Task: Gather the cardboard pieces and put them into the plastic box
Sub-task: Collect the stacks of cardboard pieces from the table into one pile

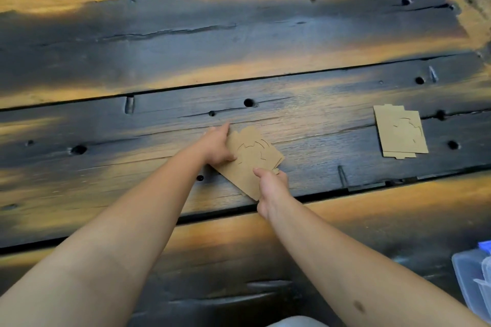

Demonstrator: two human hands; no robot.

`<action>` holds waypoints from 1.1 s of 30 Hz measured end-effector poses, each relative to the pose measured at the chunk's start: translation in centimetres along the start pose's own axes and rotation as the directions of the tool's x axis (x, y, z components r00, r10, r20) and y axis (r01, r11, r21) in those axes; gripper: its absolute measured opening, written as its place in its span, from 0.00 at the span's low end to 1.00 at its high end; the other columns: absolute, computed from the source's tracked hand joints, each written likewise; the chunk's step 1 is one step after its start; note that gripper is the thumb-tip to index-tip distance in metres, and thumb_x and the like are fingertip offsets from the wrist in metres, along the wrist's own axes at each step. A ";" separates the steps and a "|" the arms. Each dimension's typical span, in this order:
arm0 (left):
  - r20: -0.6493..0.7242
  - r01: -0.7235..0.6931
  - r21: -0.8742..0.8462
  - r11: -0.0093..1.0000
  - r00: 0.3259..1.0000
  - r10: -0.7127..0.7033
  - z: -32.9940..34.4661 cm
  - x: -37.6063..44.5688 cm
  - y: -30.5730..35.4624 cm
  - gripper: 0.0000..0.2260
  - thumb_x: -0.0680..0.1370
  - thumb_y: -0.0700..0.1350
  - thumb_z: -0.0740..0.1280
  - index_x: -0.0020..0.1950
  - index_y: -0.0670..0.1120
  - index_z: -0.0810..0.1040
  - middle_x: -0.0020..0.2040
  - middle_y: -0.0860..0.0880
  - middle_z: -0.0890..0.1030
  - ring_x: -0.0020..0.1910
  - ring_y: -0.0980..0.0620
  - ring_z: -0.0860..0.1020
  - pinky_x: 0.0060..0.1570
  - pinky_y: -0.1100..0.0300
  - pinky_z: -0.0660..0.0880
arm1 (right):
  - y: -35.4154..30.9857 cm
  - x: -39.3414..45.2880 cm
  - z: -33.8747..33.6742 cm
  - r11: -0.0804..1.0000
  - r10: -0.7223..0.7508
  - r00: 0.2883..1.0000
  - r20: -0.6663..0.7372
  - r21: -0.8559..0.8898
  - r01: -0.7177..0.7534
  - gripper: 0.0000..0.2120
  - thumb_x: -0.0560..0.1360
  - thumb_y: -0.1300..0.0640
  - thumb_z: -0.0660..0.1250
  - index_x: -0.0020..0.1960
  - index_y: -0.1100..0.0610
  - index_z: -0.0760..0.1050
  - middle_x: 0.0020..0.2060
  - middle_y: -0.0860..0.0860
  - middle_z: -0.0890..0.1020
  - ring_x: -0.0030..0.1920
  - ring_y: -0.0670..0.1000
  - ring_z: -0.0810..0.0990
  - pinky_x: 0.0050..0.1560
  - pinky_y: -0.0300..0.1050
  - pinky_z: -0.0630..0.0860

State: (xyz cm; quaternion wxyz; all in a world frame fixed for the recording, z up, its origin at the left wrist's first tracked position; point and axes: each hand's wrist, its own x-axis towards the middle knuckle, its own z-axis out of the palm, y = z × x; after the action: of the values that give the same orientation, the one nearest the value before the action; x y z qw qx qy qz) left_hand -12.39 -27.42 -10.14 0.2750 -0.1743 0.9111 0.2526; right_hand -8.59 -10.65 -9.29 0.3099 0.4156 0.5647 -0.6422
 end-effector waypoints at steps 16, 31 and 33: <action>0.055 0.054 -0.987 0.151 0.998 0.000 3.8 -14.4 2.9 0.17 0.74 0.31 0.68 0.59 0.45 0.73 0.54 0.43 0.83 0.48 0.47 0.84 0.42 0.54 0.81 | -4.1 -3.9 -9.2 0.791 -0.317 0.836 0.448 -0.362 0.494 0.21 0.74 0.66 0.70 0.64 0.52 0.71 0.58 0.55 0.80 0.59 0.55 0.80 0.62 0.59 0.76; 0.042 0.043 -0.999 0.005 0.998 -0.043 9.3 -23.8 14.9 0.15 0.75 0.32 0.67 0.60 0.42 0.74 0.55 0.41 0.84 0.53 0.43 0.82 0.50 0.48 0.80 | -13.1 -5.1 -23.2 0.656 -0.353 0.837 0.418 -0.527 0.540 0.38 0.72 0.40 0.71 0.76 0.48 0.59 0.72 0.51 0.69 0.66 0.51 0.71 0.65 0.52 0.68; 0.045 0.045 -0.999 -0.005 0.997 -0.054 10.0 -24.0 16.1 0.15 0.75 0.32 0.67 0.61 0.41 0.74 0.56 0.40 0.83 0.54 0.41 0.82 0.52 0.46 0.79 | -15.3 -2.6 -24.7 0.598 -0.398 0.852 0.339 -0.608 0.522 0.42 0.70 0.38 0.72 0.77 0.50 0.59 0.75 0.53 0.66 0.71 0.55 0.68 0.67 0.54 0.67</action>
State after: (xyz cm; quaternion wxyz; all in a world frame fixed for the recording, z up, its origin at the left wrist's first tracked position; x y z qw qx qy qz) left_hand 3.25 -4.51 2.69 0.0766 -0.3506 0.4587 0.8129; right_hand -16.15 16.04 -0.22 0.3097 0.0563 0.8191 -0.4797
